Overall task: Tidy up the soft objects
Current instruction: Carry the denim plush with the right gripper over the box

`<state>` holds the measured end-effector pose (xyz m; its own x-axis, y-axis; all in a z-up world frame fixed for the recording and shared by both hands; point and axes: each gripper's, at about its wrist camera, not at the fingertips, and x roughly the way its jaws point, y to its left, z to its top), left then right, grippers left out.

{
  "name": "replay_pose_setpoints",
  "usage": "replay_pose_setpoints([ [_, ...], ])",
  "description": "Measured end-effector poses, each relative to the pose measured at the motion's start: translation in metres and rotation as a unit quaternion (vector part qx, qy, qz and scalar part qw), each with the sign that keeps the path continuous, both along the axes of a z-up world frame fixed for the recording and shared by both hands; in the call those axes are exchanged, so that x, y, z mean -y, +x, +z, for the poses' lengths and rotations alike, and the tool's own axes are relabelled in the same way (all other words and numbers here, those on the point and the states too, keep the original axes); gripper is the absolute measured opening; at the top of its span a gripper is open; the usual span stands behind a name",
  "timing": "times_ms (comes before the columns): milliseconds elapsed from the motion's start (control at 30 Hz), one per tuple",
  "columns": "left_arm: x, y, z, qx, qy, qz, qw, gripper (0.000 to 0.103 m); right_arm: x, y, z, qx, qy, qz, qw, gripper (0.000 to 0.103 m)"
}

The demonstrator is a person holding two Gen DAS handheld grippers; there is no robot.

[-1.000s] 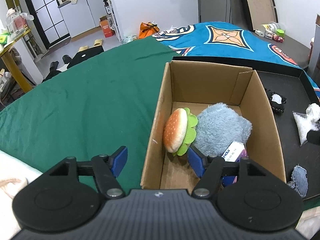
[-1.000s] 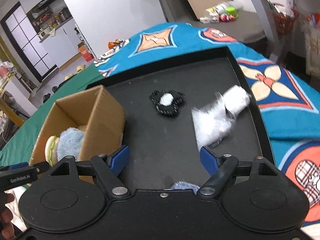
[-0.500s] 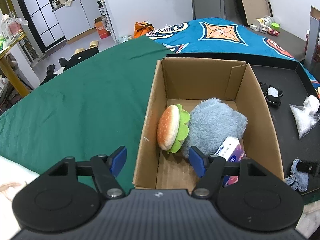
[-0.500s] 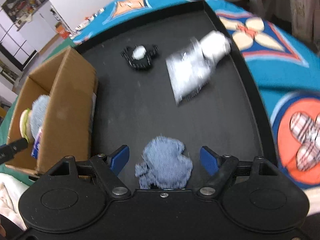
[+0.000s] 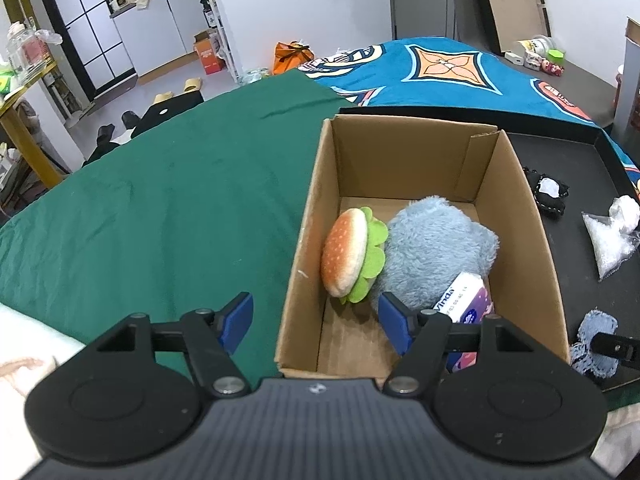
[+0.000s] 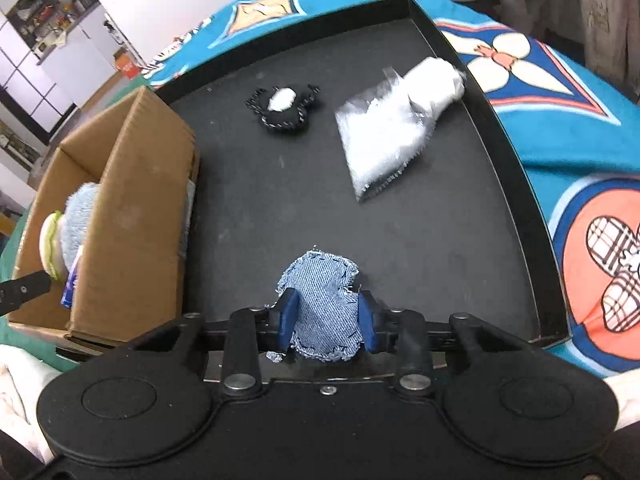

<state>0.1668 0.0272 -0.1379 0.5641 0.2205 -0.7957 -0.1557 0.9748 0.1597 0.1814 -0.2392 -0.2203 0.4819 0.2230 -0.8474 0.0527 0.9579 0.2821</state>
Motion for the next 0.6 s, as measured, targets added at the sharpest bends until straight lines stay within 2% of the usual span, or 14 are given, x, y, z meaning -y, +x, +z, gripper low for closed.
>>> replay_pose_setpoints([
  [267, 0.002, -0.002, 0.002, 0.005, 0.001, -0.003, 1.0000, 0.068, -0.001, 0.001, 0.016, 0.016, 0.017, -0.001, 1.000, 0.031],
  [600, -0.003, -0.004, 0.004, 0.011, -0.012, 0.001, 0.9999, 0.068, -0.016, 0.004, 0.042, 0.069, 0.000, 0.010, 0.998, 0.031],
])
